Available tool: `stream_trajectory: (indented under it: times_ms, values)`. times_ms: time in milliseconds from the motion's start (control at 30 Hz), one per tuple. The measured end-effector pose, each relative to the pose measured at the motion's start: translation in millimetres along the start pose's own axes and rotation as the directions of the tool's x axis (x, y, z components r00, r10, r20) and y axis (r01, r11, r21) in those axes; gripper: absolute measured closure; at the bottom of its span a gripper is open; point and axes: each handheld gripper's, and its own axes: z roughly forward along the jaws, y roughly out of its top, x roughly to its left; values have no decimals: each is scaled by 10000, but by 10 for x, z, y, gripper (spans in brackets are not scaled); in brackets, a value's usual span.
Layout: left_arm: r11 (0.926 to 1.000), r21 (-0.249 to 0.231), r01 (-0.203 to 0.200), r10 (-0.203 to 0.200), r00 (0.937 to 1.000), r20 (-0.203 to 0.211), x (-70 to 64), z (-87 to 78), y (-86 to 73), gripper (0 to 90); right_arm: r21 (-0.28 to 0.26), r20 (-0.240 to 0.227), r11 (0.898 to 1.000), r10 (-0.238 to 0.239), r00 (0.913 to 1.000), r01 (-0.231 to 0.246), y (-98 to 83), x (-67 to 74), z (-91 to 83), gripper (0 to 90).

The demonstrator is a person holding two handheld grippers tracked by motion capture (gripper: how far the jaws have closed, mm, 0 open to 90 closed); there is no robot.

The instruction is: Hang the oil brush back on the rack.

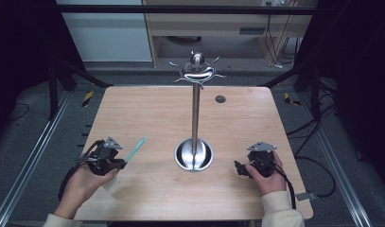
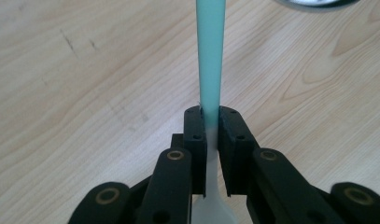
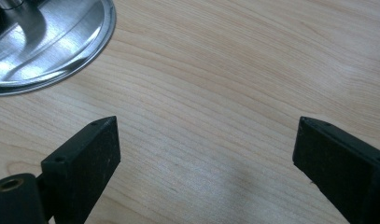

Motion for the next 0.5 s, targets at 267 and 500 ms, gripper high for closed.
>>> stream_trajectory:
  times_ms: [267,500]
  values:
    - [9968,-789,-134,138,9999,54,-59,-108,49,820,57,-7,10000,-3,10000,3,-2,5,-2,81]
    - [9897,-1420,-175,178,9998,8,-52,-167,66,820,48,-20,10000,22,10000,-22,-3,4,-3,81]
